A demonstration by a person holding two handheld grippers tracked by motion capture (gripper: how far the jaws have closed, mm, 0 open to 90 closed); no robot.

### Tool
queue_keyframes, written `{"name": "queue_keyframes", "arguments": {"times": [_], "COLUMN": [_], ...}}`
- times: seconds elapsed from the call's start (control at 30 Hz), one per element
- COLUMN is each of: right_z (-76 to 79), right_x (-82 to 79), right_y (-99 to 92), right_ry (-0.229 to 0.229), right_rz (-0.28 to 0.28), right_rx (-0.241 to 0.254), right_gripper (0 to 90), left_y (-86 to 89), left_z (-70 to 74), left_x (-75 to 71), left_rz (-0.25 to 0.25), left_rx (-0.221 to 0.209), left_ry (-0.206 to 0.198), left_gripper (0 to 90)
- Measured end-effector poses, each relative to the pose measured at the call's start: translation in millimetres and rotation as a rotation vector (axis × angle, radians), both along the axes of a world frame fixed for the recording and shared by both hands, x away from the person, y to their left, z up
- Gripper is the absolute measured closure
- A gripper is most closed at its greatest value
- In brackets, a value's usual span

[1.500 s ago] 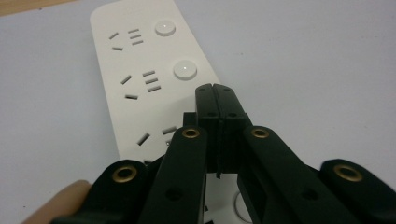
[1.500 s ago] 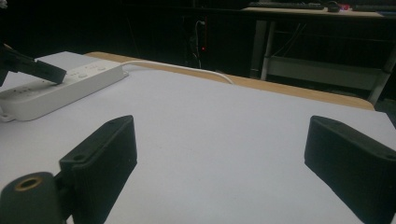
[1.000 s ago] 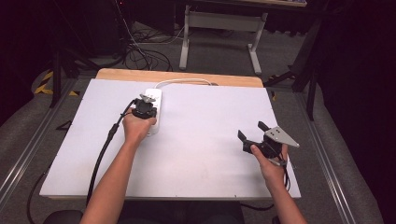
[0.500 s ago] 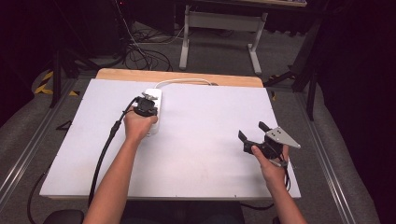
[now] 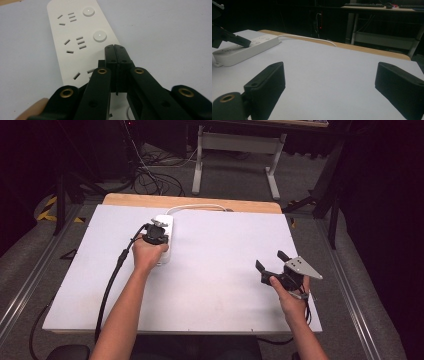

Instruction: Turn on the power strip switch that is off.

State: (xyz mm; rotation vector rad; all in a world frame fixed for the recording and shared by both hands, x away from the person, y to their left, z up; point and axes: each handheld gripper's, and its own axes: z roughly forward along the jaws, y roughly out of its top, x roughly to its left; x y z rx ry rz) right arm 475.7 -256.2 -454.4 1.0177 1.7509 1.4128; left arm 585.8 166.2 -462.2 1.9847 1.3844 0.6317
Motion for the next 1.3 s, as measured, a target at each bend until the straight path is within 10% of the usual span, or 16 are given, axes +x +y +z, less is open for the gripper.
{"name": "queue_keyframes", "arguments": {"times": [0.43, 1.1, 1.3], "right_z": [2.9, 2.0, 0.0], "right_x": [-8.4, -6.9, -5.4], "right_y": [-4.0, -1.4, -1.7], "right_ry": [-0.006, -0.007, 0.001], "right_rz": [-0.026, -0.021, -0.021], "right_rx": [0.011, 0.010, 0.008], "right_gripper": [9.9, 10.7, 10.9], "left_y": [1.7, -2.2, 7.8], "left_z": [1.2, 1.8, 4.8], "left_x": [1.3, -0.5, -2.8], "left_rz": [0.010, 0.009, 0.004], "left_rx": [-0.030, 0.039, -0.084], "left_ry": [0.020, -0.027, -0.063], "left_gripper": [90.0, 90.0, 90.0]}}
